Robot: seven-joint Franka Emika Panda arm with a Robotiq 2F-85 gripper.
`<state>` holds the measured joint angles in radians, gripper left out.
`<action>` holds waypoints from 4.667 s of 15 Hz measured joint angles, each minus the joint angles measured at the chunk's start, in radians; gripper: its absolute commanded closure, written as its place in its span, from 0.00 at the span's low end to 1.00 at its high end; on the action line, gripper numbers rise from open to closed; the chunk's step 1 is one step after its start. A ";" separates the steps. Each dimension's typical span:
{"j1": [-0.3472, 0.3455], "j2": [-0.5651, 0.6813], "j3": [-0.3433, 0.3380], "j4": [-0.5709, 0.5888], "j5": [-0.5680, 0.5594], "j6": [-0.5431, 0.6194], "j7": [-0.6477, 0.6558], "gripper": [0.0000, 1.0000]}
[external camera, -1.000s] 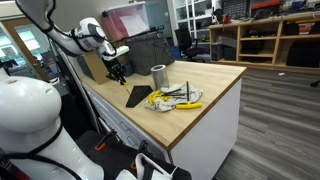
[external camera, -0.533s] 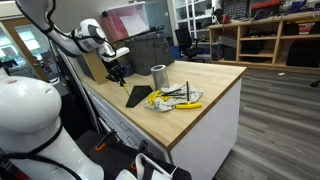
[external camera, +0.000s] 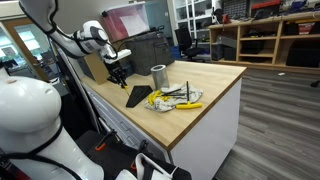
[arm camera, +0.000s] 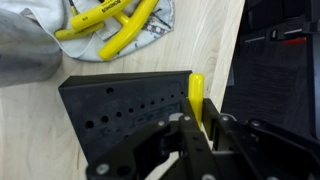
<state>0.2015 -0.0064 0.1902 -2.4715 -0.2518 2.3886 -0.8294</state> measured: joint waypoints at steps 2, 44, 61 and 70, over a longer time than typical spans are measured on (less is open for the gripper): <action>0.000 0.003 0.000 0.000 0.007 0.000 -0.001 0.96; -0.021 -0.003 -0.008 0.016 0.113 -0.016 -0.072 0.96; -0.018 -0.003 -0.013 0.024 0.164 -0.046 -0.072 0.96; -0.011 -0.003 -0.011 0.026 0.189 -0.053 -0.068 0.96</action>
<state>0.1906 -0.0091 0.1792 -2.4452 -0.0632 2.3353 -0.8971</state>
